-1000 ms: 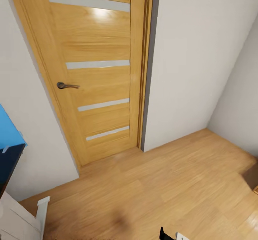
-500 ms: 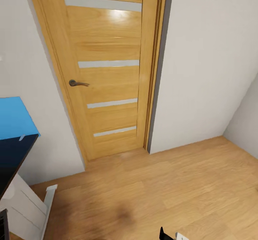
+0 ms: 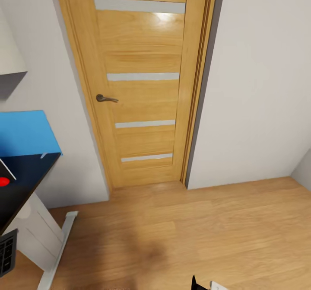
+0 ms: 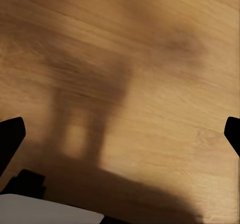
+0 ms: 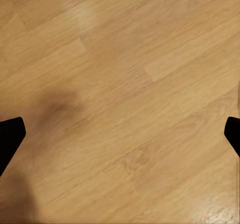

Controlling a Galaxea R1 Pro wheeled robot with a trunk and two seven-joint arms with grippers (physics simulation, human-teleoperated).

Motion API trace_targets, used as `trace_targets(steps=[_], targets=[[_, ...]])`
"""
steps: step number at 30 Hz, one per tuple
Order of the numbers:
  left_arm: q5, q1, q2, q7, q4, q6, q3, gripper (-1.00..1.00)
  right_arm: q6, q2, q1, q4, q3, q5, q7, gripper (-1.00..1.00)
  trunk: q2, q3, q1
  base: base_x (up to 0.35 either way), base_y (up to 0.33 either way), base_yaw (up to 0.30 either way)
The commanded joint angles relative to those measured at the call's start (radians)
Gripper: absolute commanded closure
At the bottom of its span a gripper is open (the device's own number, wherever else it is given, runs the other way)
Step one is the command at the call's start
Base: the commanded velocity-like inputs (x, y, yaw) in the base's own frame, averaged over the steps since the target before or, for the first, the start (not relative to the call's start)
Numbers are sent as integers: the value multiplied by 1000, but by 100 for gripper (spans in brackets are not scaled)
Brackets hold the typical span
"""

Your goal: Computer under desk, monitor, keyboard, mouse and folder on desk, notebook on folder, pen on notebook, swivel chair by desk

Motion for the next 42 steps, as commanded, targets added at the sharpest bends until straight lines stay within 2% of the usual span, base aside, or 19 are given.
trace_targets(steps=[1, 3, 7, 9, 13, 17, 18, 20, 21, 23, 24, 27, 36, 38, 42], targets=[[3, -2, 1, 9, 0, -6, -8, -100, -2, 0, -1, 1, 9, -2, -8, -100, -1, -1, 0, 0, -306, 278], [3, -2, -14, 9, 29, -5, -8, -100, -2, 0, -1, 5, 8, 0, -8, -100, -1, -1, 0, 0, -181, 278], [2, -2, -74, 9, 175, -11, -7, -100, -3, -2, -1, 6, 7, 7, -8, -100, -1, -1, 0, 0, -43, 278], [3, -2, -81, 10, 243, -10, -7, -100, -5, -2, -1, 6, 6, 39, -8, -100, -1, -1, 0, 0, -6, 278], [6, -2, -84, 8, 327, -11, -5, -100, -6, -1, -1, 5, 5, 85, -8, -100, -1, -3, 0, 0, -2, 278], [33, -2, -82, 5, 414, -13, 4, -100, -6, -1, -1, 8, 4, 183, -8, -100, -1, -4, 0, 0, -1, 278], [56, -2, -81, 4, 446, -13, 6, -100, -6, -3, -1, 11, 2, 213, -8, -100, -1, -5, 0, 0, 0, 278], [129, -2, -82, -3, 512, -14, 7, -100, -6, -11, -1, 24, -2, 244, -8, -100, -1, -5, 0, 0, 0, 278], [152, -2, -82, -7, 523, -15, 8, -100, -6, -13, -1, 27, -3, 248, -8, -100, -1, -6, 0, 0, 0, 278], [240, -2, -81, -46, 550, -24, 8, -100, -6, -19, -1, 38, -5, 259, -8, -100, -1, -7, 0, 0, 0, 278], [270, -2, -81, -77, 557, -34, 8, -100, -6, -21, -1, 45, -5, 261, -8, -100, -1, -7, 0, 0, 0, 278], [309, -2, -82, -147, 566, -61, 8, -100, -19, -23, -1, 54, -2, 269, -8, -100, -1, -8, 0, 0, 0, 276], [317, -2, -93, -175, 569, -87, 5, -100, -58, -18, -1, 64, -1, 268, -9, -100, -1, -11, 0, 0, 0, 271], [313, -2, -114, -177, 570, -131, 4, -100, -63, -18, -1, 83, -3, 266, -9, -100, -1, -11, 0, 0, 0, 283], [309, -2, -146, -175, 570, -162, 2, -100, -63, -21, -1, 91, -5, 264, -9, -100, -1, -11, 0, 0, 0, 287]])
